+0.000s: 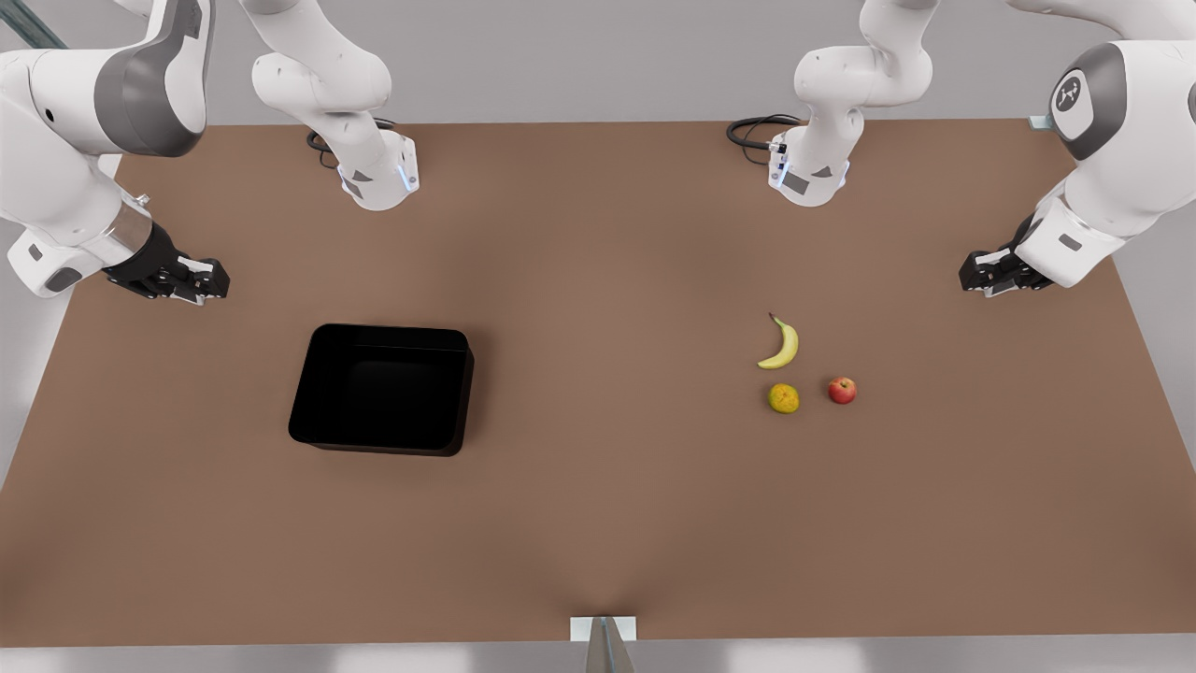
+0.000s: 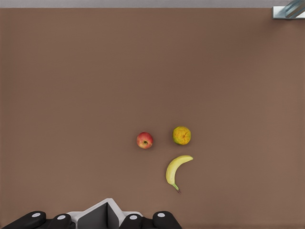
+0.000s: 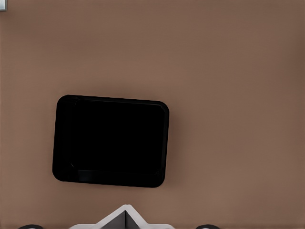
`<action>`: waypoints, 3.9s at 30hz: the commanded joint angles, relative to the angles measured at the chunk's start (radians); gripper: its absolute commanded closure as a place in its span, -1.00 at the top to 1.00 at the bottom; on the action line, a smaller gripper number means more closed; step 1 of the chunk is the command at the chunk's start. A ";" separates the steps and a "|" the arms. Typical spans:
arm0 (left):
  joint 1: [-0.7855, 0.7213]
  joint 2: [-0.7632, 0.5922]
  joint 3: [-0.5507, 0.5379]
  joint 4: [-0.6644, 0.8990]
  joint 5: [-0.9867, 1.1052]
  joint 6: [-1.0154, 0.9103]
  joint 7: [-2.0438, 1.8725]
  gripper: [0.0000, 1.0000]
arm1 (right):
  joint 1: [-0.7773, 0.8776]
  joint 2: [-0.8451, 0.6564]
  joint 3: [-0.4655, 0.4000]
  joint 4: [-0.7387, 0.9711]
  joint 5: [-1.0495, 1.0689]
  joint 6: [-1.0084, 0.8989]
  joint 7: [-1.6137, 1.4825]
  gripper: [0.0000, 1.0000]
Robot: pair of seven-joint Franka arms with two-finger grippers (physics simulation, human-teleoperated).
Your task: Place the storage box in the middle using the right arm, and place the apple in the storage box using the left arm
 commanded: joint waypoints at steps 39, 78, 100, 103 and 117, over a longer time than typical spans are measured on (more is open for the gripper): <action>-0.019 0.341 0.204 -0.367 -1.115 0.072 -0.855 1.00 | -0.139 0.112 0.035 -0.895 -0.005 0.948 0.121 1.00; 0.096 0.663 0.232 -0.359 -1.358 0.078 -0.496 0.88 | -0.121 0.275 0.084 -1.125 0.071 1.266 0.118 -0.40; 0.096 0.679 0.223 -0.358 -1.399 0.102 -0.513 0.58 | -0.024 0.255 0.206 -0.986 0.071 1.223 0.112 -0.57; 0.096 0.677 0.223 -0.361 -1.401 0.101 -0.513 0.17 | 0.060 0.282 0.222 -0.915 0.076 1.238 0.121 -0.57; 0.090 0.530 0.226 -0.344 -1.237 0.099 -0.622 0.10 | 0.286 0.552 0.222 -0.587 0.114 1.253 0.118 1.00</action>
